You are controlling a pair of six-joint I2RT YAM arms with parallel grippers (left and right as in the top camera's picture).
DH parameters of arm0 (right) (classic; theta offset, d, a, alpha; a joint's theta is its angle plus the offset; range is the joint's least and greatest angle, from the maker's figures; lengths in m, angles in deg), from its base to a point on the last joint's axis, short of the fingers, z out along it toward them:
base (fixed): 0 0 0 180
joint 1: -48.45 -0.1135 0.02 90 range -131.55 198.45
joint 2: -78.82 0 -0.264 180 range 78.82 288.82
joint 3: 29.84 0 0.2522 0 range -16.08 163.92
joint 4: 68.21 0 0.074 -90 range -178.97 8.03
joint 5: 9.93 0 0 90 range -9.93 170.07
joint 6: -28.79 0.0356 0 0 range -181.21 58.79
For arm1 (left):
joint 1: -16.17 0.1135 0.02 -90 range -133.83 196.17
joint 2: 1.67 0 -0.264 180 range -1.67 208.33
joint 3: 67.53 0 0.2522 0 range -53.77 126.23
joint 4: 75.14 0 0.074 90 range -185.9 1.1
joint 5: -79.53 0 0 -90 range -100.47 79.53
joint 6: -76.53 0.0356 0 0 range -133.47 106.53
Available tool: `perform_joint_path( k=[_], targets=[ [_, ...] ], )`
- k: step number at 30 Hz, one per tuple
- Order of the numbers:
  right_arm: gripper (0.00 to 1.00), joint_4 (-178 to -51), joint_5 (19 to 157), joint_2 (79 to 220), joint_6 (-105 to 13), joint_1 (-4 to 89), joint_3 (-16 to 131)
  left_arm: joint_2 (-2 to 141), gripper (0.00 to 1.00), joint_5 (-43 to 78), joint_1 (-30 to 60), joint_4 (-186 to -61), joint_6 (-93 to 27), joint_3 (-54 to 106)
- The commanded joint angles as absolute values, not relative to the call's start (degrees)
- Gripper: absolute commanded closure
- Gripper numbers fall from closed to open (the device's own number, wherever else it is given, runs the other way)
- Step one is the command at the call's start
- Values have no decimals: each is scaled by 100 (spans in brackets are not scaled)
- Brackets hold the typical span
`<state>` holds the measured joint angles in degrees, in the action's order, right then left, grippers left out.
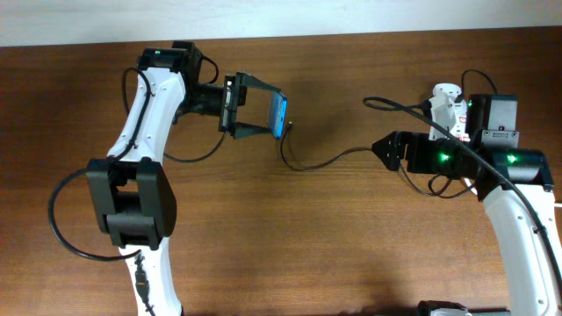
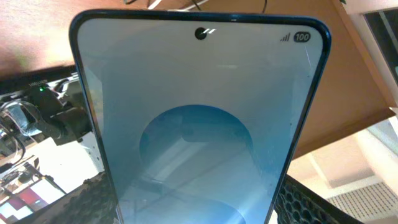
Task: Plug charger to phone and switch on socket
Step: 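Lift the phone with the left gripper and tilt it upright, then reach the right gripper to the cable end and grasp the USB-C plug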
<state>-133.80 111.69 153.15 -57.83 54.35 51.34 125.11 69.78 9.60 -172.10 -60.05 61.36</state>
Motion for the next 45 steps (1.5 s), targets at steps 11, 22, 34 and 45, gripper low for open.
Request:
perform_joint_path(
  k=[11,22,34,45],
  targets=[
    [10,-11555,11243,16067,-3263,3931,5234,12496,100,3984,977,-16773,-7881,6291],
    [29,-9531,10928,17387,-1261,2624,5234,12496,100,2275,715,-16544,-8891,6291],
    [56,-9094,10187,17887,-1075,1948,5234,12496,100,2790,466,-16544,-8893,6291],
    [96,-9052,10218,17960,-1073,1948,5234,12496,69,2790,442,-16544,-8891,6291]
  ],
)
